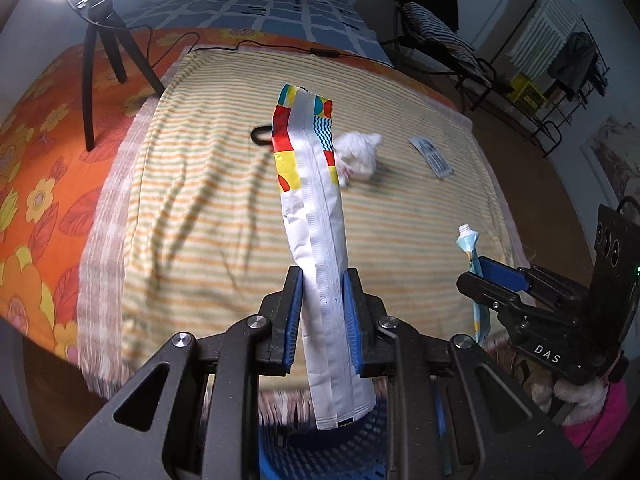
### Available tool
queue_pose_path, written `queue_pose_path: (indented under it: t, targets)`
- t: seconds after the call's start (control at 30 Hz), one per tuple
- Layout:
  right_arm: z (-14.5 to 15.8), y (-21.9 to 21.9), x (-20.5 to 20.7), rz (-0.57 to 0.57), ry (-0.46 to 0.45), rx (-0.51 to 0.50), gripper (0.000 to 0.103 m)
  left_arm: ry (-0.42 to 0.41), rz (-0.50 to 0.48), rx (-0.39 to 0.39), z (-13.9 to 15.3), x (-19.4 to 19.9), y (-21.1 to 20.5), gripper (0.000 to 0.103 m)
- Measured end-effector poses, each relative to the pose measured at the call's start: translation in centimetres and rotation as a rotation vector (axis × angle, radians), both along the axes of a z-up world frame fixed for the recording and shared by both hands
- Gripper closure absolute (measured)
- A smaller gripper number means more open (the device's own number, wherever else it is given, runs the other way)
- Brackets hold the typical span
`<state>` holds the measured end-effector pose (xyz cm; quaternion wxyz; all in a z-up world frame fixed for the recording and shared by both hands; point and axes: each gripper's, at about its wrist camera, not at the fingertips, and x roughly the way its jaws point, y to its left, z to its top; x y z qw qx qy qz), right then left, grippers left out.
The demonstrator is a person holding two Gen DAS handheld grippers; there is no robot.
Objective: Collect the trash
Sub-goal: 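Lower strip package and blue tube into the blue basket and open both tools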
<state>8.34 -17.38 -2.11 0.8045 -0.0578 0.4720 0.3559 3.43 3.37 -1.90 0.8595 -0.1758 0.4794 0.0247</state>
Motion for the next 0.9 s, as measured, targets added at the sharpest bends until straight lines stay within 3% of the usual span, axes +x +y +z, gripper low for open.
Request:
queue_pose_path:
  t: [0.47,0.9]
  targets:
    - [-0.7,-2.6,-8.3,0.064,0.005,0.015,0.066,-0.024,-0.06,-0.003,-1.3,-6.7,-5.3,0.084]
    - [-3.7,-3.0,-11.1,0.099,0.043,-0.028,0.066,-0.014,-0.106,0.115,-4.5,-9.3,-7.8,0.084]
